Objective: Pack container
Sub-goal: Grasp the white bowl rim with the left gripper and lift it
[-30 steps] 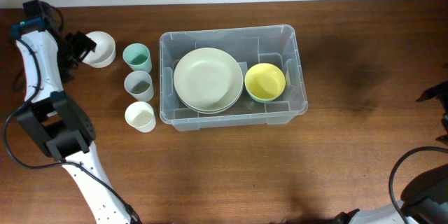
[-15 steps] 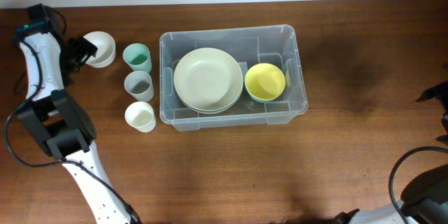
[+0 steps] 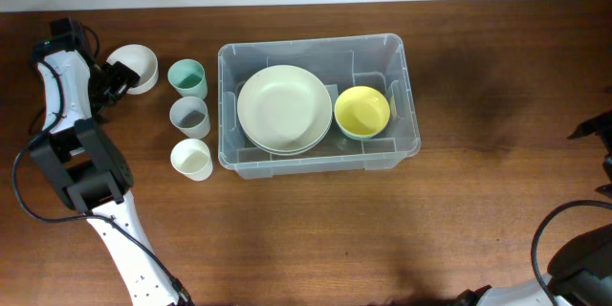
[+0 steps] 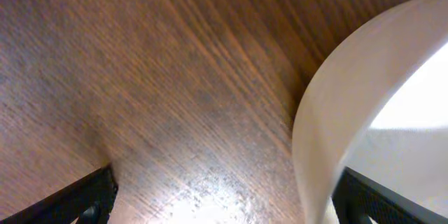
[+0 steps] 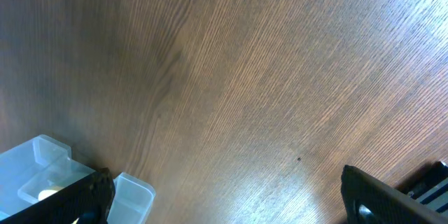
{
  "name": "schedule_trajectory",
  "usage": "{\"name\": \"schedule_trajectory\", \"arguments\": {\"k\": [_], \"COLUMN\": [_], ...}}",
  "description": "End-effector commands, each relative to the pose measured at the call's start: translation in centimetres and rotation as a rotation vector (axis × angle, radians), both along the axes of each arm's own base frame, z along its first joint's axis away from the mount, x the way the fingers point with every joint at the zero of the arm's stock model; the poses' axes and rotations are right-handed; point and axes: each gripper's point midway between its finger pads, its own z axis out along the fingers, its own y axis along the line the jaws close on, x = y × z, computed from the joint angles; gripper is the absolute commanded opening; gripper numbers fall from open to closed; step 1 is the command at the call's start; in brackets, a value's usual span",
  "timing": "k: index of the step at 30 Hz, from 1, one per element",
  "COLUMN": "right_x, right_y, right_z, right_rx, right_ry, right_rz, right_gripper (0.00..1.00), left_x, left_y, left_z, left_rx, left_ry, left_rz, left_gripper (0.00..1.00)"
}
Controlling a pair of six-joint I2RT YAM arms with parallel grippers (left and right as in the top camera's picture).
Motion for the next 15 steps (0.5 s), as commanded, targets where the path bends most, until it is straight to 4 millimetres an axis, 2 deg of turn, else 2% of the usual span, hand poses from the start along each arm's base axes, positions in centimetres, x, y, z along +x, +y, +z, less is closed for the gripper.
{"name": "schedule_trajectory", "arguments": {"k": [1,3,7,9,15], "right_x": [-0.20,-0.20,-0.20,-0.20,-0.20], "right_y": [-0.01,-0.01,-0.01,-0.01,-0.01], "right_z": [-0.10,-0.10,-0.10,-0.10,-0.10], "right_rx": [0.001,0.001,0.001,0.001,0.001], "right_ry": [0.007,0.007,0.007,0.007,0.007], "right_rz": [-0.010,-0.010,-0.010,-0.010,-0.010], "right_gripper": [0.99,0.99,0.99,0.99,0.99], "left_x": [-0.59,-0.64,-0.90,-1.08,-1.44], "left_y": [0.00,0.08,-0.03,-0.10,-0.01], "left_z": [-0.68,-0.68,-0.69,-0.70,-0.73], "left_rx": [-0.004,-0.004,-0.009,-0.012,-0.016], "left_ry": [0.029,0.030,0.040,0.048,0.059], "left_rz": [0.004,0.006,0.006,0.006,0.011], "left_gripper": [0.91,0.76,0.53,0.36,0.17]}}
